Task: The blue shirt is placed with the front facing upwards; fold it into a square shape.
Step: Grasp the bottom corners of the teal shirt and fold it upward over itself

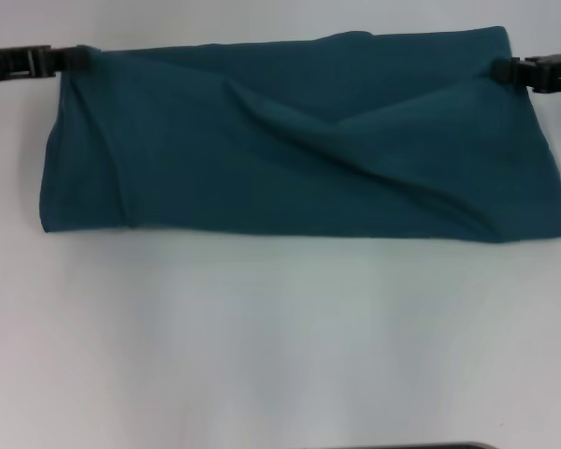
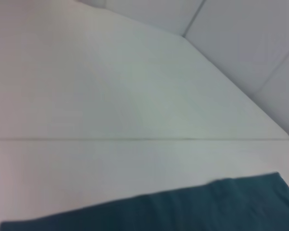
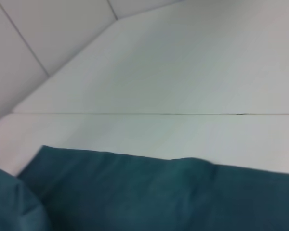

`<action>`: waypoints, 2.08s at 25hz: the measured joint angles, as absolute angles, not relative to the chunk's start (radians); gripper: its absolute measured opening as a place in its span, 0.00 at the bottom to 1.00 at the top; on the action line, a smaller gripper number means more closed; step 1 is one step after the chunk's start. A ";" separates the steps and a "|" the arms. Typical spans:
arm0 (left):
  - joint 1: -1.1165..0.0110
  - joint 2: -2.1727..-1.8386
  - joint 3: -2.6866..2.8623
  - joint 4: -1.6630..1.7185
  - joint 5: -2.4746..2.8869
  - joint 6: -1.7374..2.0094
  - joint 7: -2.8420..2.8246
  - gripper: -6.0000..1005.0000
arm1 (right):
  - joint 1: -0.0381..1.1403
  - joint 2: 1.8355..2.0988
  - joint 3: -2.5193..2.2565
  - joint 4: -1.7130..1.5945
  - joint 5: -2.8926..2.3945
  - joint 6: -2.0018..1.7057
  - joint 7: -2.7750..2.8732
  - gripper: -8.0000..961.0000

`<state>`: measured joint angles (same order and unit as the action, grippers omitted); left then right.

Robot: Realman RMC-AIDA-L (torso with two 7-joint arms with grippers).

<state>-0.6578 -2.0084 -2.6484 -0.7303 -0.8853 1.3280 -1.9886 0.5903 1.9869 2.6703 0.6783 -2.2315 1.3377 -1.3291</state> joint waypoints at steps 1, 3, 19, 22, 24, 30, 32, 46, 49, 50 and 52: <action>-0.658 -2.008 -2.648 -0.730 -0.885 1.328 -1.989 0.01 | 0.597 1.988 2.660 0.669 -2.230 1.308 -1.332 0.08; -0.665 -2.015 -2.648 -0.729 -0.885 1.300 -1.989 0.01 | 0.608 1.991 2.650 0.649 -2.227 1.249 -1.342 0.09; -0.705 -2.086 -2.544 -0.711 -0.888 1.012 -1.988 0.01 | 0.659 2.020 2.637 0.531 -2.109 0.955 -1.518 0.10; -0.713 -2.087 -2.535 -0.702 -0.888 0.982 -1.988 0.01 | 0.659 2.017 2.636 0.537 -2.093 0.949 -1.526 0.11; -0.718 -2.087 -2.534 -0.697 -0.888 0.966 -1.989 0.01 | 0.659 2.016 2.634 0.540 -2.085 0.942 -1.526 0.11; -0.725 -2.086 -2.534 -0.693 -0.888 0.926 -1.990 0.01 | 0.668 2.012 2.626 0.543 -2.075 0.923 -1.527 0.12; -0.727 -2.086 -2.533 -0.693 -0.888 0.916 -1.992 0.01 | 0.672 2.011 2.621 0.542 -2.074 0.915 -1.527 0.12; -0.744 -2.088 -2.531 -0.630 -0.882 0.824 -1.989 0.01 | 0.697 2.020 2.568 0.520 -2.069 0.844 -1.528 0.14; -0.745 -2.088 -2.530 -0.624 -0.881 0.813 -1.988 0.01 | 0.699 2.020 2.561 0.520 -2.069 0.840 -1.528 0.14; -0.746 -2.088 -2.530 -0.623 -0.881 0.812 -1.987 0.00 | 0.701 2.020 2.561 0.520 -2.069 0.838 -1.528 0.14; -0.748 -2.087 -2.530 -0.619 -0.882 0.812 -1.987 0.01 | 0.703 2.020 2.560 0.520 -2.069 0.836 -1.528 0.14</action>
<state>-0.7477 -2.0874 -2.5296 -0.6195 -0.8821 0.8116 -1.9873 0.7027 2.0199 2.5602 0.5200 -2.0689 0.8358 -1.5277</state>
